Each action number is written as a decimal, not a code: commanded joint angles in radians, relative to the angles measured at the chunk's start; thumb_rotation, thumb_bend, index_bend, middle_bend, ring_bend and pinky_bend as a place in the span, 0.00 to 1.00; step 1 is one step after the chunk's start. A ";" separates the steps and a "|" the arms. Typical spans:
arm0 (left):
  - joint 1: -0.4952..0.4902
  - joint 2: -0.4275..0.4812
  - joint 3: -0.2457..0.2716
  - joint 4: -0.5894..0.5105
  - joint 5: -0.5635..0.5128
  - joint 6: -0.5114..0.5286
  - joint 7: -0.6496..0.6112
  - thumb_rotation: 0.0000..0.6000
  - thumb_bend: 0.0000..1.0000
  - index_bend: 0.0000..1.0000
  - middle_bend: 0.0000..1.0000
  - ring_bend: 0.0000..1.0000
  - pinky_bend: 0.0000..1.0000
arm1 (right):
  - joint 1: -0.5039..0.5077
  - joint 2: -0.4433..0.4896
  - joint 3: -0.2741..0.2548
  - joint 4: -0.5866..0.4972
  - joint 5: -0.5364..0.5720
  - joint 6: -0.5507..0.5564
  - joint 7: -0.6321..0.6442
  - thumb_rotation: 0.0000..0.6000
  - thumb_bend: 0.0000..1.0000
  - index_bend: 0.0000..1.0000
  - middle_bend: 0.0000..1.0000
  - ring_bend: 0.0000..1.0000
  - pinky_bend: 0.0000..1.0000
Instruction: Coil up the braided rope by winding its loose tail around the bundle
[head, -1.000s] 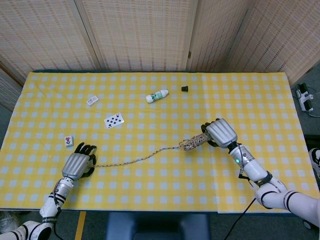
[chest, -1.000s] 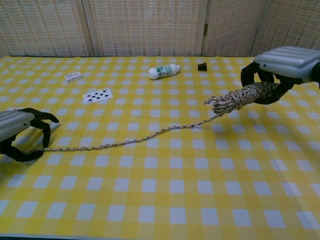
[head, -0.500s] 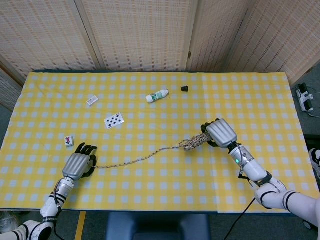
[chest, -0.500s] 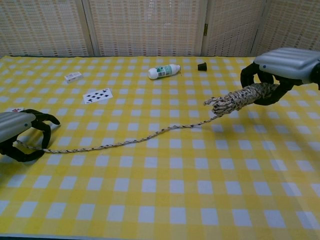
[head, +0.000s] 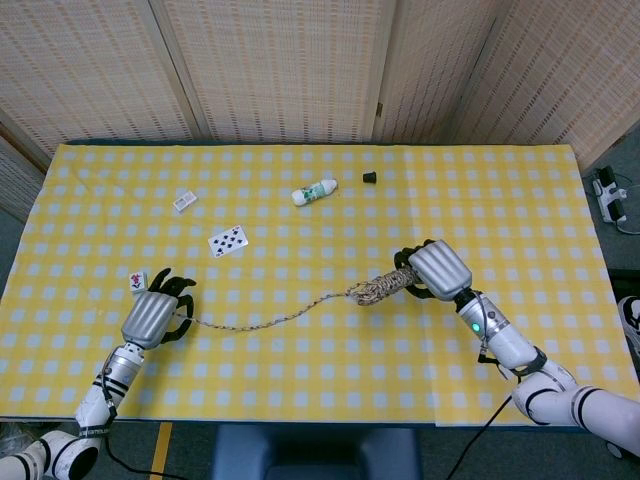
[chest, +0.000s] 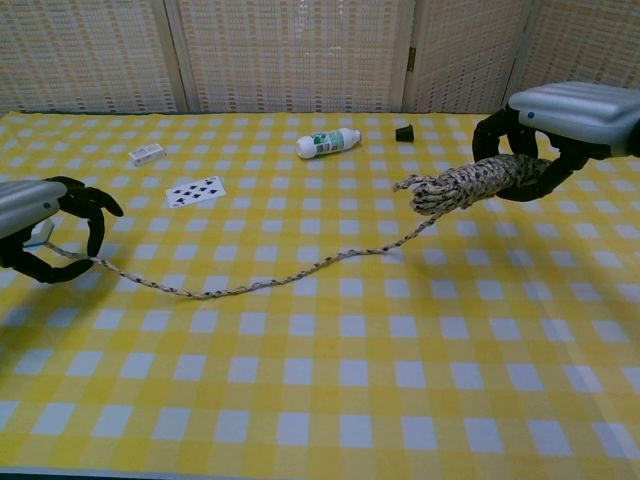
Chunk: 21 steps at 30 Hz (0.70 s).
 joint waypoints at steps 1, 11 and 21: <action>-0.034 0.049 -0.036 -0.057 0.026 0.016 -0.018 1.00 0.52 0.62 0.31 0.26 0.04 | 0.000 0.022 -0.022 -0.076 -0.065 0.036 0.077 1.00 0.51 0.73 0.61 0.62 0.51; -0.154 0.105 -0.160 -0.179 0.004 -0.016 0.029 1.00 0.54 0.62 0.34 0.29 0.07 | 0.048 -0.009 -0.041 -0.207 -0.110 -0.019 0.093 1.00 0.51 0.73 0.61 0.63 0.55; -0.264 0.076 -0.224 -0.301 -0.036 -0.057 0.145 1.00 0.54 0.62 0.34 0.27 0.07 | 0.101 -0.094 0.024 -0.302 0.107 -0.189 -0.006 1.00 0.58 0.77 0.65 0.69 0.56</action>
